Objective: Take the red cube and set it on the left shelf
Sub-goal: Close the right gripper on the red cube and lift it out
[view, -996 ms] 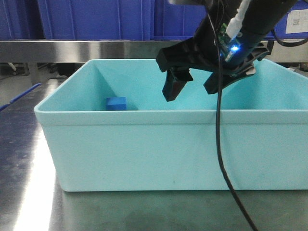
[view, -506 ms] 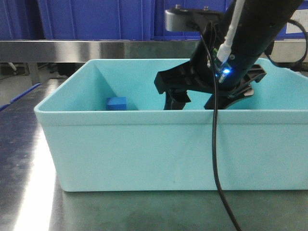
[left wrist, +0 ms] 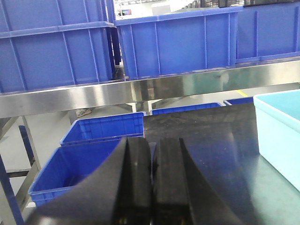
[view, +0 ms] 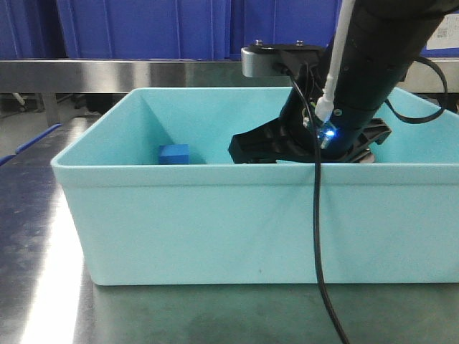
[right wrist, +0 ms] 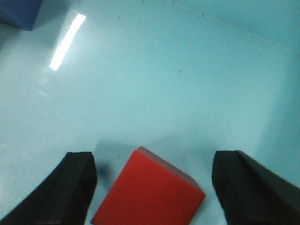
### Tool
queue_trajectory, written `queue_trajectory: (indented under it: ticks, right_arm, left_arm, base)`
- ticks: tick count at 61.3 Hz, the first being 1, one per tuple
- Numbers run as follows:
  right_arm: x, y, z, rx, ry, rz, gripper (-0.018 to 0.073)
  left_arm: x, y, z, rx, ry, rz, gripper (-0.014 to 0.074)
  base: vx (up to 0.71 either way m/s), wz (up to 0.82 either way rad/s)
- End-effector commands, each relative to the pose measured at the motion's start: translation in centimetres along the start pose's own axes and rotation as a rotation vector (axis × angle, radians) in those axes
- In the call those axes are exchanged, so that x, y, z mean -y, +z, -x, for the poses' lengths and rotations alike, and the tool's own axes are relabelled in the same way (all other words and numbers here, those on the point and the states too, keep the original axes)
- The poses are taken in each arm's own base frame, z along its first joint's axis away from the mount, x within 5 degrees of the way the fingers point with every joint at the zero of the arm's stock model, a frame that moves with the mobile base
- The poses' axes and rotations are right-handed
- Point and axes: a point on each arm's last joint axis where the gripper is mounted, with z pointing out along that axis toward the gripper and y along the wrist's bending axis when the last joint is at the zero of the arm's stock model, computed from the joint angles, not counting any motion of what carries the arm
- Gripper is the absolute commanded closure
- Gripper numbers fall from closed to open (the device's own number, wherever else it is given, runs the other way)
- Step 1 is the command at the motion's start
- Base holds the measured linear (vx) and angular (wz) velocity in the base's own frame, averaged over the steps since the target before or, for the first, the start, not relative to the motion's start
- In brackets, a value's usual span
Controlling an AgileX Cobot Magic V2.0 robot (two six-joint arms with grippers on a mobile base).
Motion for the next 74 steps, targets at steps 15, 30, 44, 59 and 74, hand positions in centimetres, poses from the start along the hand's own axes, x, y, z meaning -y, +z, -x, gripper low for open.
queue_trajectory:
  ticks: [15, 30, 44, 59, 74]
  right_arm:
    - [-0.4, -2.3, 2.3, 0.156, -0.002, 0.034, 0.0327]
    - [-0.6, -7.1, 4.2, 0.375, 0.003, 0.080, 0.0501]
    - [1.7, -13.0, 4.4, 0.611, 0.045, 0.072, 0.0501]
    - [6.2, -19.3, 1.2, 0.785, 0.131, -0.044, 0.0501]
    - [8.6, -24.4, -4.5, 0.927, 0.194, -0.189, 0.0501]
  left_arm:
    - [0.0, 0.1, 0.0, 0.053, -0.001, 0.004, 0.0491]
    - [0.0, 0.1, 0.0, 0.053, -0.001, 0.004, 0.0491]
    - [0.0, 0.1, 0.0, 0.053, -0.001, 0.004, 0.0491]
    - [0.0, 0.1, 0.0, 0.053, -0.001, 0.004, 0.0491]
    - [0.0, 0.1, 0.0, 0.053, -0.001, 0.004, 0.0491]
  base:
    - [0.00, 0.00]
    - [0.00, 0.00]
    - [0.00, 0.00]
    - [0.00, 0.00]
    - [0.00, 0.00]
